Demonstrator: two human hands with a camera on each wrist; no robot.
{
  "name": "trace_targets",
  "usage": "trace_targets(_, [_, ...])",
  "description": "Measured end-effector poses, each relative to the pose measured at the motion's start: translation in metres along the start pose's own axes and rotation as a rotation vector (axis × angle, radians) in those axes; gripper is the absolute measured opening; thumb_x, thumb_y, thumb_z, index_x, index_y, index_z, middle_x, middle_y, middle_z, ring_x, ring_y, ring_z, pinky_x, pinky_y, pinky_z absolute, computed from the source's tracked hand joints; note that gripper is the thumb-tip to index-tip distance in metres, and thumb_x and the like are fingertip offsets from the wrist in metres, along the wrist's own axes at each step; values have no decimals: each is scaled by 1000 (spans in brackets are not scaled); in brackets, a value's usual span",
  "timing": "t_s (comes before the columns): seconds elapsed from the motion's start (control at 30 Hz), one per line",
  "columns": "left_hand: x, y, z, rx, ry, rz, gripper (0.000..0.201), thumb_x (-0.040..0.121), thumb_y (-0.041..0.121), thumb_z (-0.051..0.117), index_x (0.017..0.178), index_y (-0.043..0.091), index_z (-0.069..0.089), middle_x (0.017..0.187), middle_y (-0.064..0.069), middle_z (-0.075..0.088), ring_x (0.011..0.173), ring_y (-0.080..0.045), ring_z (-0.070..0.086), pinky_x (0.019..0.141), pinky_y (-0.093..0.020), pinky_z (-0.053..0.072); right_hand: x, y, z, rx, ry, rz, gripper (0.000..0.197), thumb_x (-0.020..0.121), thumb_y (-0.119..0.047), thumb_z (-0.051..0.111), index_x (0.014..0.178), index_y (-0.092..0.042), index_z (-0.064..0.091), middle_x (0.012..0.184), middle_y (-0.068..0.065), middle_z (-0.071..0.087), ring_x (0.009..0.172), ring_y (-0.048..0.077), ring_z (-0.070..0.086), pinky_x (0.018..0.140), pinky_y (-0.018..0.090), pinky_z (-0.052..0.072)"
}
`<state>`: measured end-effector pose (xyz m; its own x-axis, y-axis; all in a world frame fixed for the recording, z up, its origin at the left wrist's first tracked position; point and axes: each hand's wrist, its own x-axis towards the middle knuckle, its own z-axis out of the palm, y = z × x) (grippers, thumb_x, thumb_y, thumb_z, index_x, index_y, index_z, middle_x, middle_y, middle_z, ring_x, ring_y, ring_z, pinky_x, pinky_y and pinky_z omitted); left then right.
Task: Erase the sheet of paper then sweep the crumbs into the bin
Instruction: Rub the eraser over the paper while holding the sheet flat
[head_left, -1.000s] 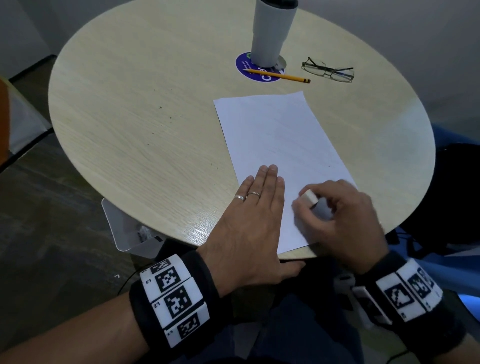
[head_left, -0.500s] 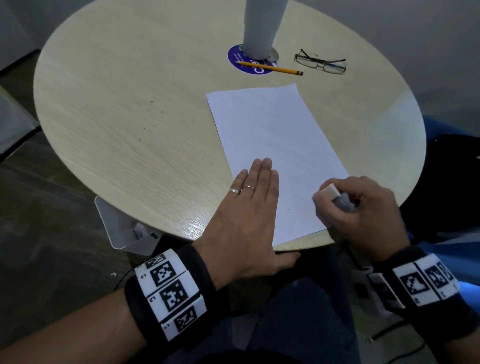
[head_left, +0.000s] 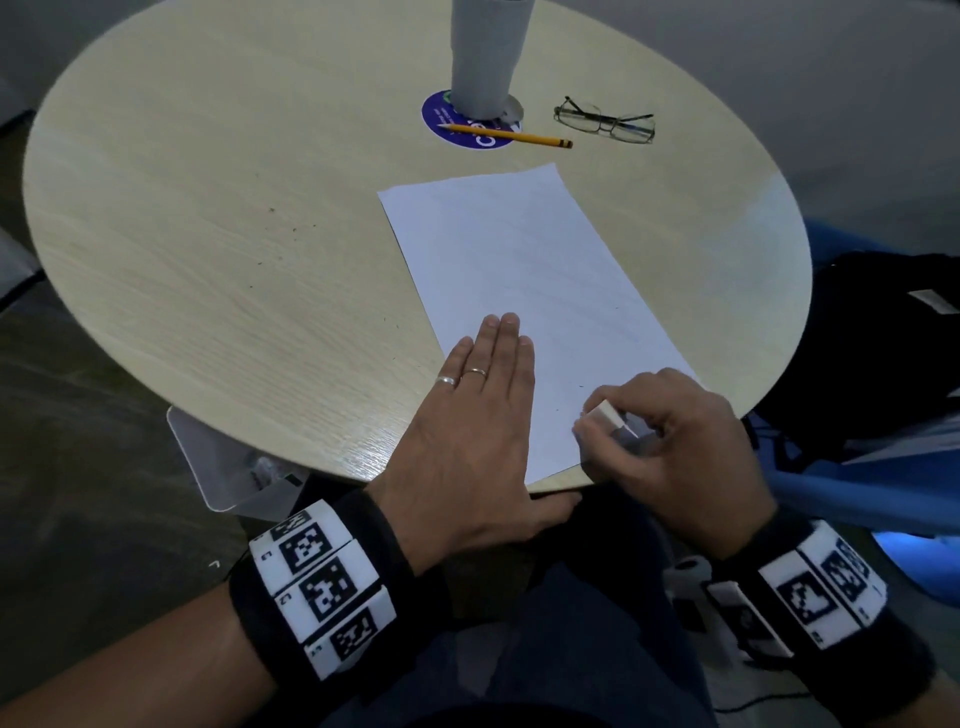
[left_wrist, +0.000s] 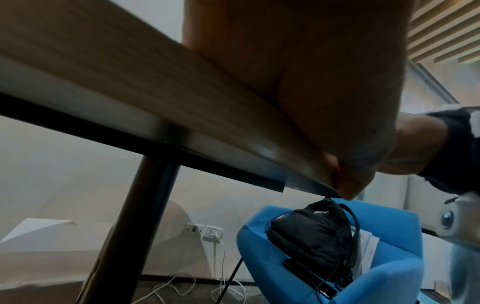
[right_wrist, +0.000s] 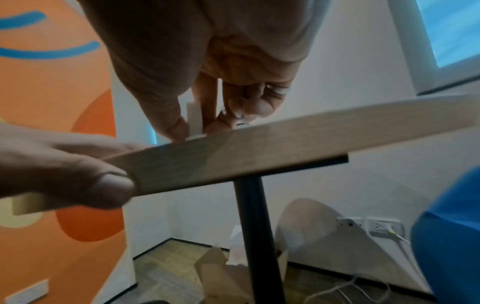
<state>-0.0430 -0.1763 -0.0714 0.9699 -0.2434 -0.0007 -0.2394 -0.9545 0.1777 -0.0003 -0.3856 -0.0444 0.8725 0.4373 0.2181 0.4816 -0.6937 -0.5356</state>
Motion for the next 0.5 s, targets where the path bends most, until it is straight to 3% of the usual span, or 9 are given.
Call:
trace_targets(0.13, [0, 2, -1, 30, -18, -4, 132, 80, 91, 31, 163, -6, -2, 171, -26, -13, 161, -35, -12, 130, -50, 6, 9, 27, -20, -36, 75, 123, 18, 86, -40, 70, 71, -31, 70, 71, -11, 67, 77, 16, 59, 71, 45, 53])
trace_targets(0.2, [0, 1, -1, 27, -17, -4, 132, 79, 92, 30, 163, -6, -2, 171, -26, -13, 161, -35, -12, 130, -50, 6, 11, 29, -22, -62, 103, 108, 19, 88, -38, 70, 70, -31, 70, 72, -11, 68, 77, 16, 58, 70, 45, 53])
trace_targets(0.33, [0, 1, -1, 21, -15, -1, 131, 80, 91, 30, 163, -6, -1, 171, -26, -12, 161, -35, -11, 130, -51, 6, -1, 8, -5, -19, 4, 4, 14, 86, -39, 69, 75, -30, 73, 71, -12, 64, 76, 16, 58, 70, 42, 52])
trace_targets(0.43, [1, 2, -2, 41, -42, 1, 132, 80, 91, 29, 163, -6, -3, 171, -26, -14, 161, -36, -13, 130, -50, 6, 9, 27, -16, -35, 66, 105, 18, 86, -41, 69, 70, -31, 69, 70, -8, 65, 77, 19, 59, 71, 44, 53])
trace_targets(0.5, [0, 3, -2, 34, -41, -1, 132, 80, 91, 30, 163, -6, -4, 171, -26, -16, 160, -36, -15, 130, -50, 5, 12, 30, -20, -59, 91, 94, 18, 85, -43, 68, 70, -32, 69, 70, -10, 66, 77, 18, 58, 70, 43, 53])
